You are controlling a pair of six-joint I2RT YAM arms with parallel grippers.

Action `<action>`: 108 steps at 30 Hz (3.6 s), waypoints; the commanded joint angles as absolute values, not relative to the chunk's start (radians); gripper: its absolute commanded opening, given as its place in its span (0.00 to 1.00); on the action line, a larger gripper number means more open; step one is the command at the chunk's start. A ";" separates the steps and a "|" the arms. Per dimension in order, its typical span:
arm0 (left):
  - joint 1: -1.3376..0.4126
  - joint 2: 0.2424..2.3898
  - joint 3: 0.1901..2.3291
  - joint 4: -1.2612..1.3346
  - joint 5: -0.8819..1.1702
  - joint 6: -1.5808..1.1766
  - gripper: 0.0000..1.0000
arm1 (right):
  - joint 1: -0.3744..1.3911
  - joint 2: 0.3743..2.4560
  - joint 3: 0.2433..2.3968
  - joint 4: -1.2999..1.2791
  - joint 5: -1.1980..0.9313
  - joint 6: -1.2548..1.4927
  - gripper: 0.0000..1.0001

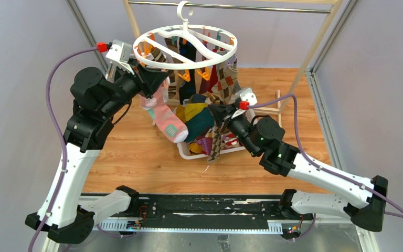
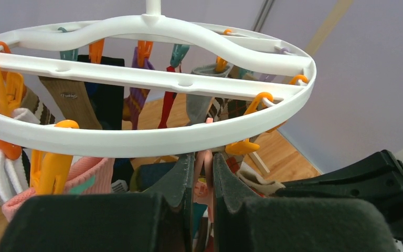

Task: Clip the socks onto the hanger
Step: Pick up the sock from the bin, then clamp the sock onto the hanger.

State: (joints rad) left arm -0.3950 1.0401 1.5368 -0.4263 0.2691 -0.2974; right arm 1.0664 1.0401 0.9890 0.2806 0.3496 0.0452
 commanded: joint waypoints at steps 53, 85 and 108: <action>-0.397 0.998 1.471 -0.402 0.212 -0.521 0.02 | 1.282 1.526 1.107 1.359 0.534 -0.282 0.00; -0.397 1.000 1.498 -0.380 0.258 -0.503 0.02 | 1.150 1.463 1.007 1.151 0.305 0.240 0.00; -0.397 1.009 1.493 -0.349 0.364 -0.492 0.01 | 0.848 1.615 1.020 1.496 -0.314 0.997 0.00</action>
State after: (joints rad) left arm -0.3950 1.0180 1.4769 -0.3622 0.3145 -0.5045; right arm 0.8623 1.6073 0.9783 1.3918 -0.2638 0.9005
